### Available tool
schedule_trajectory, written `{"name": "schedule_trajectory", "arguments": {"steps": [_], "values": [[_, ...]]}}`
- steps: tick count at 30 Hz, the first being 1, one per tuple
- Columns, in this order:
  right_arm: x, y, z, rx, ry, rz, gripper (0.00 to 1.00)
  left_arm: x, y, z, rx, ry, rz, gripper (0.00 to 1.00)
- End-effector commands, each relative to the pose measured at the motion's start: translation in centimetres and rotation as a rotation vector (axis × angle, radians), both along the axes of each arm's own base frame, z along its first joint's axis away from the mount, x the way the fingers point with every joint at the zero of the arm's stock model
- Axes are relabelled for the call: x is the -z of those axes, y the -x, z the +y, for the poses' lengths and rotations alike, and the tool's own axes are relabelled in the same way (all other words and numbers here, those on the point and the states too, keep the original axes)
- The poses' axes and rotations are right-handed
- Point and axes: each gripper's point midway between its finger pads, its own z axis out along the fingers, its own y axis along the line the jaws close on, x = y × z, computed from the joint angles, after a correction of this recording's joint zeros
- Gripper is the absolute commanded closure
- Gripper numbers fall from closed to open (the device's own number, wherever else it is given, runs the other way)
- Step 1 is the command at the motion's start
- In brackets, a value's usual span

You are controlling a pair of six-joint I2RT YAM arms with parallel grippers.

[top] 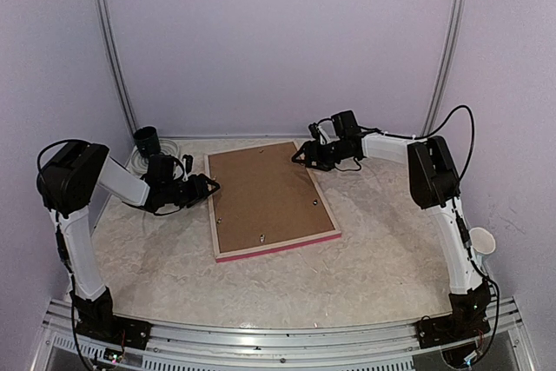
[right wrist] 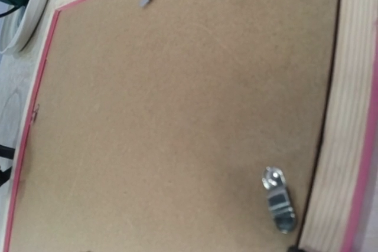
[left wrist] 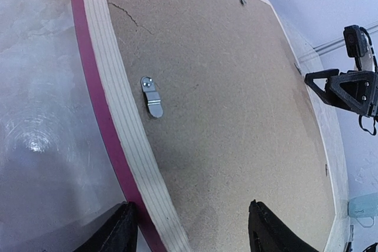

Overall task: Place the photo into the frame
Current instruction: Place the backboard on the frame body.

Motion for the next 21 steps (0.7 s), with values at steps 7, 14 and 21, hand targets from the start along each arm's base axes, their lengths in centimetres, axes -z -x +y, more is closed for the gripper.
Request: {"name": "schedule_trajectory", "arguments": {"steps": [7,14,21], "values": [[-3.3,0.6,-2.3,0.071,0.098,-0.115,0.28,2.0,1.5,0.0,0.009,0.028,0.078,0.33],[-2.1,2.1,-4.0,0.089,0.124,-0.103,0.27,2.6,1.5,0.4,-0.01,-0.003,0.09,0.31],[0.8,3.5,-4.1,0.063,0.126,-0.056,0.28,2.8,1.4,-0.6,0.019,-0.024,0.082,0.36]]}}
